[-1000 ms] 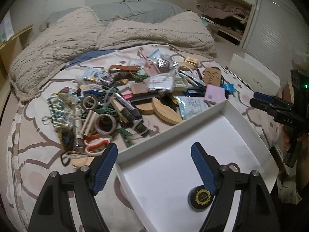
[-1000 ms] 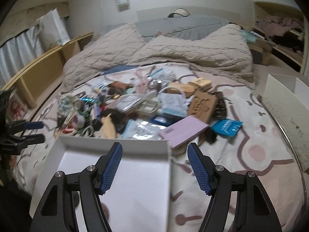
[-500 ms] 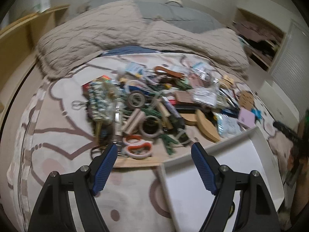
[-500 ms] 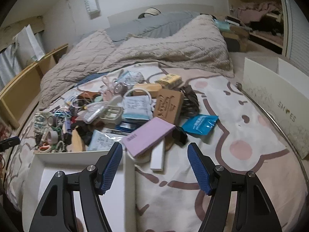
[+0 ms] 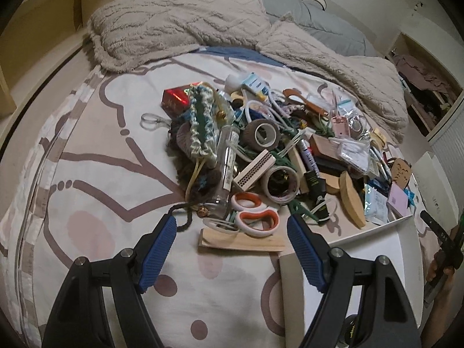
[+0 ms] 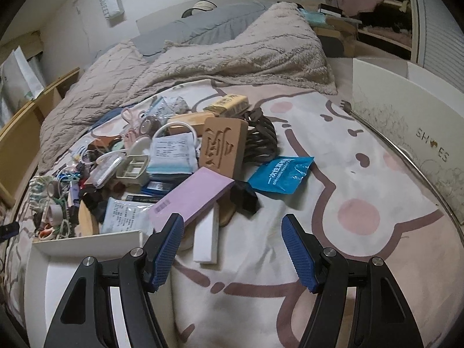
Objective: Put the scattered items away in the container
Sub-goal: 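Withdraw both open grippers from the white box back toward the pile, then grasp the green clothespin with the left gripper while the right gripper grasps a black item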
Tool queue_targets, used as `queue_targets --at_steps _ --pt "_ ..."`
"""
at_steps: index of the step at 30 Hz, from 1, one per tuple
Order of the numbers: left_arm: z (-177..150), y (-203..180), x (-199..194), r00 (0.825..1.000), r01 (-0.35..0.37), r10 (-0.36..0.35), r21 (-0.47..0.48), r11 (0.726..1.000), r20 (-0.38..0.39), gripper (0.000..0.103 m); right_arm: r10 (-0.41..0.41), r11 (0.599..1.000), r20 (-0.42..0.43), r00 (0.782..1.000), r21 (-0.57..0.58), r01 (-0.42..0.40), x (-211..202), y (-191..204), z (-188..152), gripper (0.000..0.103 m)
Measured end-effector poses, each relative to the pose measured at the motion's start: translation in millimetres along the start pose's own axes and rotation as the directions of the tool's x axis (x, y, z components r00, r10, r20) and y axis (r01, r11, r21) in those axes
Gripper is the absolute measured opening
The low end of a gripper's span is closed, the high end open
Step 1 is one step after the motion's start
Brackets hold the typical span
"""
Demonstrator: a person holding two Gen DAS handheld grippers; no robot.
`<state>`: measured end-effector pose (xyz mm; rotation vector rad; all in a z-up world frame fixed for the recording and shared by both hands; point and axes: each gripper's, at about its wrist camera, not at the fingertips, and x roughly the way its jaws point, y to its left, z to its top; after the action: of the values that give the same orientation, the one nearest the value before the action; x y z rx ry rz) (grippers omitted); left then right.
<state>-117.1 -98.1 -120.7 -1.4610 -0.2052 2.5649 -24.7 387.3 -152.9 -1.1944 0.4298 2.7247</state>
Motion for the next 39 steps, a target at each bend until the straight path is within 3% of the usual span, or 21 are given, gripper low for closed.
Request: queue_targets --at_steps 5,17,21,26,39 --pt "2 1 11 1.0 0.006 -0.006 -0.016 1.0 -0.026 0.076 0.007 1.0 -0.014 1.0 0.008 -0.007 10 -4 5 0.07" --pt "3 14 42 0.985 0.031 -0.056 -0.151 0.988 -0.166 0.038 0.027 0.999 -0.033 0.999 0.023 -0.027 29 -9 16 0.07" --pt "4 20 45 0.983 0.024 -0.057 -0.186 0.982 -0.173 0.022 0.035 0.999 -0.043 0.998 0.029 -0.034 34 -9 16 0.07" --pt "7 26 41 0.99 0.006 -0.032 -0.184 0.983 -0.141 0.011 0.035 0.999 -0.059 0.998 0.039 -0.032 41 -12 15 0.07" --pt "11 48 24 0.995 -0.078 0.064 -0.199 0.977 -0.075 0.009 -0.007 0.999 -0.079 0.997 0.045 0.011 48 -20 15 0.07"
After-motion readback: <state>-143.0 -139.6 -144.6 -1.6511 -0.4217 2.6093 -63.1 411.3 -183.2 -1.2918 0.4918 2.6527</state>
